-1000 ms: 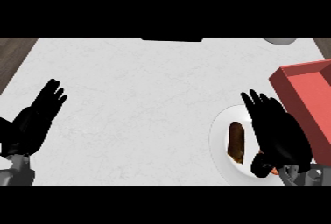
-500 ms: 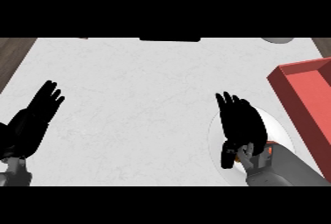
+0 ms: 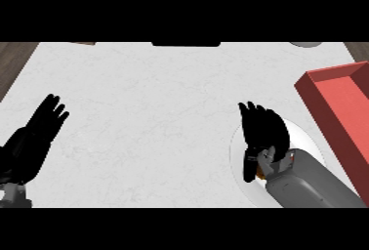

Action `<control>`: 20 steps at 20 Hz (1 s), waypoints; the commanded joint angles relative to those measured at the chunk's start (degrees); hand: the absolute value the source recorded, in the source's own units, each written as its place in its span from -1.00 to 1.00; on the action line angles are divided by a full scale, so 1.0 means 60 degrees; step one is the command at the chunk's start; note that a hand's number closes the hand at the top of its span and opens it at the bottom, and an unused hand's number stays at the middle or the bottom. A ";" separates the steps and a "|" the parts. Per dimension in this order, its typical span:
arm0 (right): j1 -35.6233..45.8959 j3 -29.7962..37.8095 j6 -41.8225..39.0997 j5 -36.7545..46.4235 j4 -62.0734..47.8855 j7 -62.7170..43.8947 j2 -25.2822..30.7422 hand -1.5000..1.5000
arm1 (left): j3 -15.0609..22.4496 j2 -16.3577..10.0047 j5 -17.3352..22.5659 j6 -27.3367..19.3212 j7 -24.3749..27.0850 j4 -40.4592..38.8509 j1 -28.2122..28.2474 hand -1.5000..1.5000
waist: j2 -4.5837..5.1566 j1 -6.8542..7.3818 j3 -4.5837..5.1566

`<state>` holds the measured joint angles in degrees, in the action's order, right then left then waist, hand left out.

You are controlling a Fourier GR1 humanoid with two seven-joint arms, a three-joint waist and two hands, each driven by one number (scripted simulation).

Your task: Pick the sweet potato from the plate and place it in the cardboard box

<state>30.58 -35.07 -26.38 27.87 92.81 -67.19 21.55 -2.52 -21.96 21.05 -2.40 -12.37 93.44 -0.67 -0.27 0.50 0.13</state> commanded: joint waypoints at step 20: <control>-0.0233 0.0246 -0.1672 0.1848 -0.0938 -0.1358 -0.1570 -1.00 | -0.0394 0.0169 -0.0188 -0.0052 -0.0508 -0.0061 -0.0382 0.00 | 0.0015 -0.0128 -0.0016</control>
<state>29.68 -34.14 -31.87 37.86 86.99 -63.96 14.08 -4.62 -21.25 20.34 -1.40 -13.61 92.77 -1.94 -0.11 0.02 0.06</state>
